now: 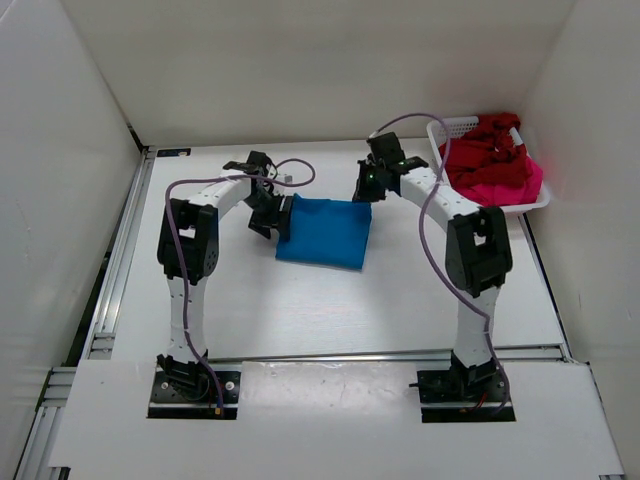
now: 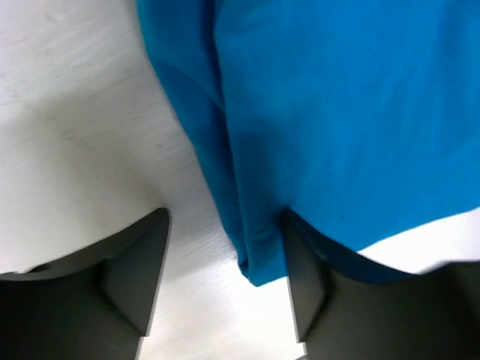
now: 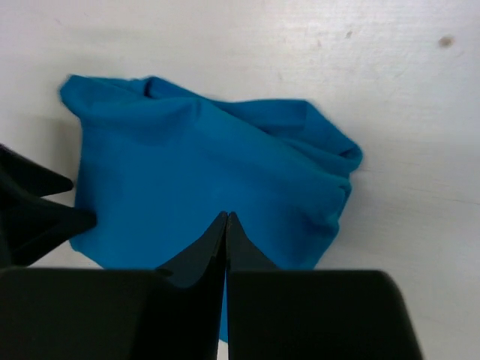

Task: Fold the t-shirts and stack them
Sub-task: Fold the long partially folded tshirt into a neat square, then put the neatly folded tshirt into the corner of the board with the left arm

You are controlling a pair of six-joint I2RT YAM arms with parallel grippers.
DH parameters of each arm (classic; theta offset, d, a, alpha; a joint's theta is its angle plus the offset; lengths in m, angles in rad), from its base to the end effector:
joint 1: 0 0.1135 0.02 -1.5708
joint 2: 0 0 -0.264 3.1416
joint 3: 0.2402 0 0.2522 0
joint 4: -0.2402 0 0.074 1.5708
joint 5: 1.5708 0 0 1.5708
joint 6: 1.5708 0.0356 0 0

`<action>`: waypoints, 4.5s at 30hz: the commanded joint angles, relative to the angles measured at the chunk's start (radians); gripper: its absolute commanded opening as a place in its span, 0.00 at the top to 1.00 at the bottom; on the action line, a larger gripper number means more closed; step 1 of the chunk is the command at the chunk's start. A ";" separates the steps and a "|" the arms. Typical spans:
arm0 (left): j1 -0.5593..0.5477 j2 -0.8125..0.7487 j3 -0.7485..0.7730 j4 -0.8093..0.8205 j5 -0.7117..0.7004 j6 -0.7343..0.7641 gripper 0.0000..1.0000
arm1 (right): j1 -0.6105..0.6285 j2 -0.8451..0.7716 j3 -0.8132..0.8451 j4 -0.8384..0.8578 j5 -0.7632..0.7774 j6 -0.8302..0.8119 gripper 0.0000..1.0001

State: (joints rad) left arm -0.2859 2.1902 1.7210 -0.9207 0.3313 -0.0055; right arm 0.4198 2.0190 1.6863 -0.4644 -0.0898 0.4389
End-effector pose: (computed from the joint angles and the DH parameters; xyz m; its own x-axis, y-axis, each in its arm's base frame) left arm 0.4172 -0.1347 0.1653 -0.9455 0.2725 -0.1782 0.3176 0.8922 -0.3210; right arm 0.4206 0.1912 0.2498 -0.7881 0.1117 -0.6053 -0.1417 0.9241 0.3550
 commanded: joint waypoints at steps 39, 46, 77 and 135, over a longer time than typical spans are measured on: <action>-0.078 0.209 0.496 0.077 -0.115 0.006 0.60 | -0.095 0.164 0.029 0.092 -0.071 0.155 1.00; -0.058 0.233 0.511 0.124 -0.310 0.006 0.52 | -0.115 0.184 0.029 0.064 -0.033 0.155 1.00; -0.036 0.049 0.083 -0.030 0.008 0.006 0.41 | -0.088 -0.175 -0.089 -0.068 -0.035 0.029 0.66; 0.616 0.013 0.394 0.198 -0.644 0.006 0.08 | -0.021 -0.388 -0.185 -0.296 0.190 0.031 0.63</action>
State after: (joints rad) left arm 0.3592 2.3463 2.0953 -0.7887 -0.2440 0.0036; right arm 0.3836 1.6741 1.4868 -0.7403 0.0837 0.4786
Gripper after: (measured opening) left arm 0.907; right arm 0.365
